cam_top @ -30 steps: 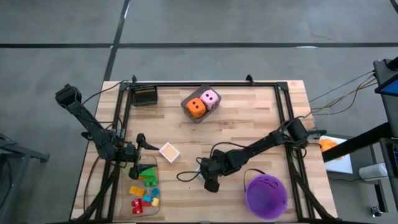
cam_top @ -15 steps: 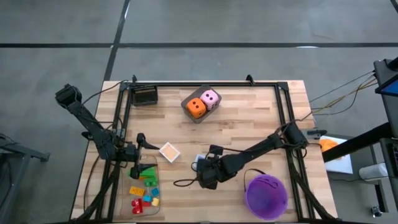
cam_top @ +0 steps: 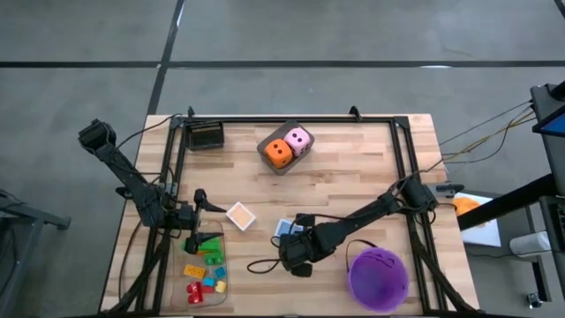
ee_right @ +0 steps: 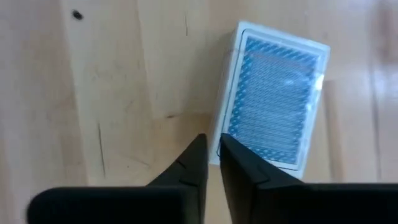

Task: Pick & Place Toys
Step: Put the blue deck of cards into the black bin

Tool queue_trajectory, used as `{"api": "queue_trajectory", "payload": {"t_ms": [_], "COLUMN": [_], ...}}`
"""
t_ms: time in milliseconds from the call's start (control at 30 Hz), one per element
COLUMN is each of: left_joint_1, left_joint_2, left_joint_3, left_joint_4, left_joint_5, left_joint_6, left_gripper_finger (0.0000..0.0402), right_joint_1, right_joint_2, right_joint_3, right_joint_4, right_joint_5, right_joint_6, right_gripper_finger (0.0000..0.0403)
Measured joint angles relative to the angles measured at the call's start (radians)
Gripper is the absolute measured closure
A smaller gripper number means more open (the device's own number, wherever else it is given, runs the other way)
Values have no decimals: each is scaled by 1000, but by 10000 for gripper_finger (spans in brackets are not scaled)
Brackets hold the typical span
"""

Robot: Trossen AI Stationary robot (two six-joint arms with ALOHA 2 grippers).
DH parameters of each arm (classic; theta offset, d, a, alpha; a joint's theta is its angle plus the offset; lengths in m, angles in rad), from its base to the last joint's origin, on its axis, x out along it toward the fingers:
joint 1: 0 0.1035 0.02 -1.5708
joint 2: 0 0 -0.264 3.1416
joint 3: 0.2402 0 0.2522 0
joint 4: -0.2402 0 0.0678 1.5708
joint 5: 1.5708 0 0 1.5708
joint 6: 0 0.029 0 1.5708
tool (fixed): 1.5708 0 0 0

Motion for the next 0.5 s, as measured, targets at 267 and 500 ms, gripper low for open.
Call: {"api": "queue_trajectory", "payload": {"t_ms": [267, 500], "left_joint_1": [0, 0], "left_joint_2": [0, 0], "left_joint_3": [0, 0], "left_joint_4": [-1, -4], "left_joint_5": [0, 0], "left_joint_6": [0, 0], "left_gripper_finger": [64, 64], "right_joint_1": [-12, -25], "right_joint_2": [51, 52], "right_joint_3": [4, 8], "right_joint_4": [6, -1], "right_joint_5": [-18, -29], "right_joint_6": [7, 32], "right_gripper_finger": [197, 17]}}
